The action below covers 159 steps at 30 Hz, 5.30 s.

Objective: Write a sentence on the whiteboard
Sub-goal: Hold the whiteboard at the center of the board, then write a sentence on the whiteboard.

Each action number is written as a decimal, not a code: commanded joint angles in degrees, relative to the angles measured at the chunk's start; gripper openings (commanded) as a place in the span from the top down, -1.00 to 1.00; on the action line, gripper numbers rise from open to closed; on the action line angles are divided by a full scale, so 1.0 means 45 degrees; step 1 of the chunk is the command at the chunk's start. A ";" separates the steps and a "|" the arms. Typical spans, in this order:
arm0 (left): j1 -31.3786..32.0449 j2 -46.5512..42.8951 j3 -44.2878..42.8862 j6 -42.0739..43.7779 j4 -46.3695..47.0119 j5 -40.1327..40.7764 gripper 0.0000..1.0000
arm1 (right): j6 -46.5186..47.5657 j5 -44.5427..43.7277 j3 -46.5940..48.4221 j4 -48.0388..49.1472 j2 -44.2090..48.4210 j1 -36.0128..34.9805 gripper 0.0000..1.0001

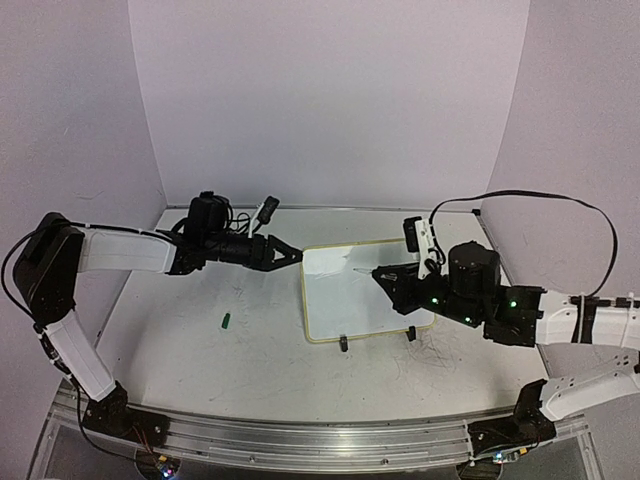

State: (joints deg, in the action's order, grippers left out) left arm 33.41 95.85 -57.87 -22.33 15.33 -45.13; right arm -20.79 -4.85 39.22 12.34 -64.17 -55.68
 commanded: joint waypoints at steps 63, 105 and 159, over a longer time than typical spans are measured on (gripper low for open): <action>0.0533 0.1960 -0.0676 0.0759 0.1807 -0.1336 1.00 | 0.2616 -0.3036 0.3354 0.2252 -0.5259 -0.1123 1.00; 0.0580 0.1905 -0.0690 0.0724 0.1807 -0.1371 1.00 | 0.2580 -0.3527 0.3893 0.2360 -0.6435 -0.1132 1.00; 0.0585 0.1806 -0.0685 0.0724 0.1807 -0.1310 1.00 | 0.0803 -0.4658 0.2574 0.1767 -0.6281 -0.1742 1.00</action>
State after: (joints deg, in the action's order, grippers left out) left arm 35.27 105.42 -61.36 -19.40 22.17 -49.79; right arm -15.27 -21.67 50.85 20.90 -92.49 -63.45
